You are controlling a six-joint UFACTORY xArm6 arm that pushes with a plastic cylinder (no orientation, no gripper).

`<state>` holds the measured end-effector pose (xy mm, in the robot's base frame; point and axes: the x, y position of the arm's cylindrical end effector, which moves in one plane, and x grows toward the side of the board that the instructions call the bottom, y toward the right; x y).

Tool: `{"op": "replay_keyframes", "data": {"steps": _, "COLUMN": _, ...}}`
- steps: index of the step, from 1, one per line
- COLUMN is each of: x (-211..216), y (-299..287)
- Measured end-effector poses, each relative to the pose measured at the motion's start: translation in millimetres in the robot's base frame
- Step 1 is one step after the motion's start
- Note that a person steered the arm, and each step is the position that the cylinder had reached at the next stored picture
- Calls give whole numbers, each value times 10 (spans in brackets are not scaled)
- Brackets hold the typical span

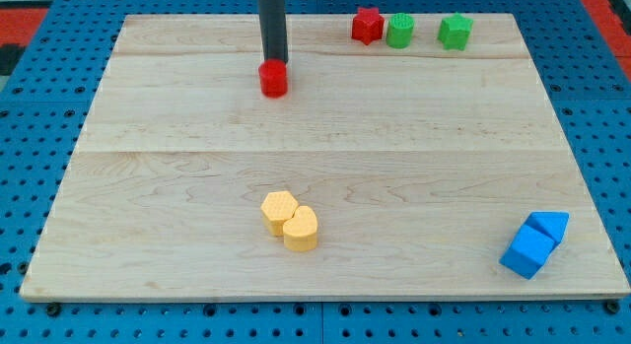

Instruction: Place the red circle horizontal to the yellow heart

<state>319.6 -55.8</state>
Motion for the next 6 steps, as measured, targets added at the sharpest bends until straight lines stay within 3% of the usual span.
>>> {"op": "replay_keyframes", "data": {"steps": 1, "x": 902, "y": 49}}
{"op": "replay_keyframes", "data": {"steps": 2, "x": 821, "y": -295}}
{"op": "replay_keyframes", "data": {"steps": 3, "x": 1211, "y": -538}}
{"op": "replay_keyframes", "data": {"steps": 4, "x": 1572, "y": -49}}
{"op": "replay_keyframes", "data": {"steps": 5, "x": 1734, "y": 823}}
{"op": "replay_keyframes", "data": {"steps": 6, "x": 1385, "y": 703}}
